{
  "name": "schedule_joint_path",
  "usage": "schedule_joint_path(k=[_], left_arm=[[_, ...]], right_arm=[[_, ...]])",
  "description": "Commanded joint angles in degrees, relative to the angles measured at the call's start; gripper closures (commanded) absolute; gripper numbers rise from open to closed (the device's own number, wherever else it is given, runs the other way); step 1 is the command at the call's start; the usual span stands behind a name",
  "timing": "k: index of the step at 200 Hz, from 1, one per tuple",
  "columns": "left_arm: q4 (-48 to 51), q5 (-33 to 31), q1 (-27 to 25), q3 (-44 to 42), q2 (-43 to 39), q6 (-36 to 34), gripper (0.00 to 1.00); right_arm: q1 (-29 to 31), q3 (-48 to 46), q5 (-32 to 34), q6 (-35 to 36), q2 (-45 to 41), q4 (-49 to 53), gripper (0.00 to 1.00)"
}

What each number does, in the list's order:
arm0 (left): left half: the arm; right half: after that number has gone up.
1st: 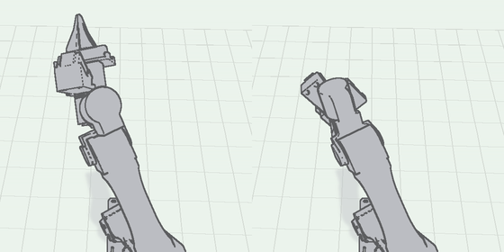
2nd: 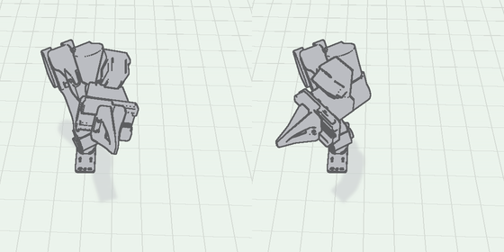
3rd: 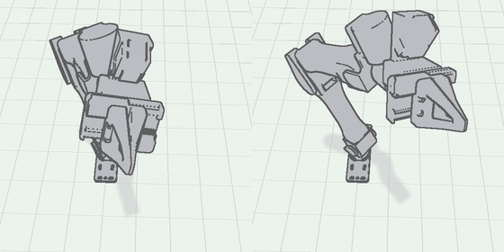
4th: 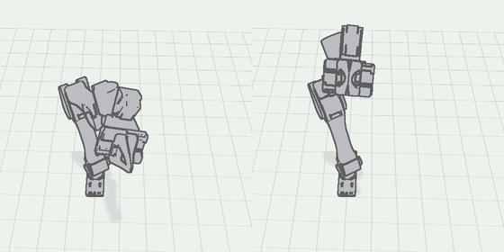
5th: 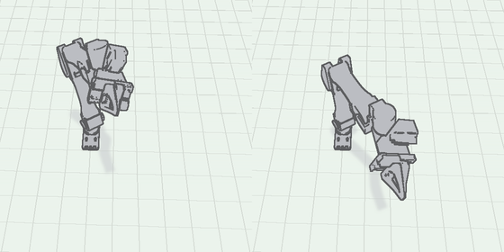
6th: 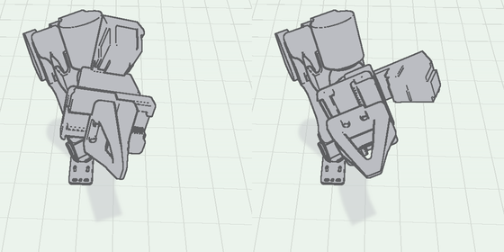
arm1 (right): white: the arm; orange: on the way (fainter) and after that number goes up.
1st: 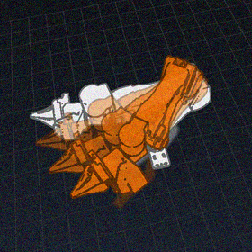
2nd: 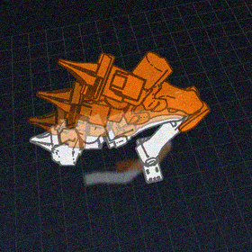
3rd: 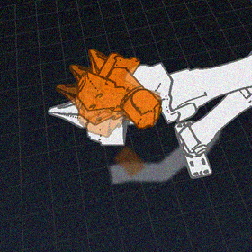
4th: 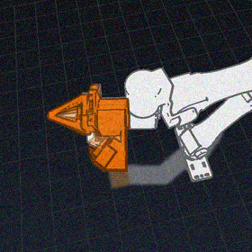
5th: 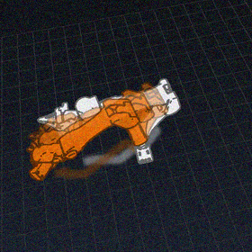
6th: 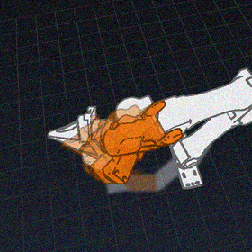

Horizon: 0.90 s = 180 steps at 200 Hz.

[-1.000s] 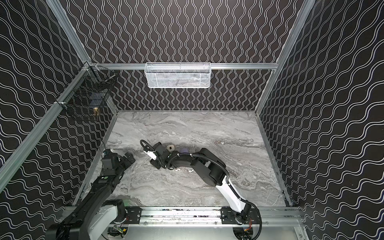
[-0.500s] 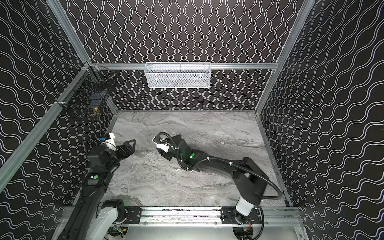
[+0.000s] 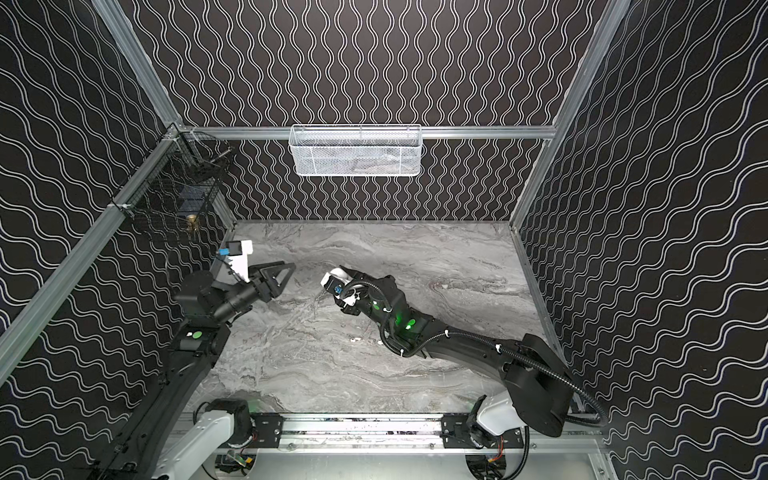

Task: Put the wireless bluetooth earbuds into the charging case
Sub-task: 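Bring the white case to the left gripper and hold it with both grippers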

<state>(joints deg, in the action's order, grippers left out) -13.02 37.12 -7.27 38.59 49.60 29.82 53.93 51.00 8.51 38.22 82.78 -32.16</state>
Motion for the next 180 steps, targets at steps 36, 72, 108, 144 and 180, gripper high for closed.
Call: schedule_joint_path(k=[36,72,108,144,180], left_arm=[[-0.7,-2.4,-12.3,-1.0,0.5,-12.0,0.4],[1.9,-2.2,-15.4,1.1,2.6,-14.2,0.4],[3.5,-0.6,-17.8,3.0,4.1,-16.3,0.31],[5.9,1.0,-18.8,4.6,6.0,-17.8,0.38],[4.9,3.3,-20.2,5.5,7.4,-17.8,0.43]], right_arm=[[0.1,-3.5,-2.0,5.7,-4.6,-7.0,0.73],[0.2,-7.0,-6.0,5.8,-9.0,-7.9,0.71],[0.1,-7.6,-6.6,6.8,-9.4,-7.5,0.71],[0.5,-8.6,-8.2,7.1,-11.2,-7.4,0.7],[0.6,-8.2,-8.4,8.0,-10.8,-7.8,0.7]])
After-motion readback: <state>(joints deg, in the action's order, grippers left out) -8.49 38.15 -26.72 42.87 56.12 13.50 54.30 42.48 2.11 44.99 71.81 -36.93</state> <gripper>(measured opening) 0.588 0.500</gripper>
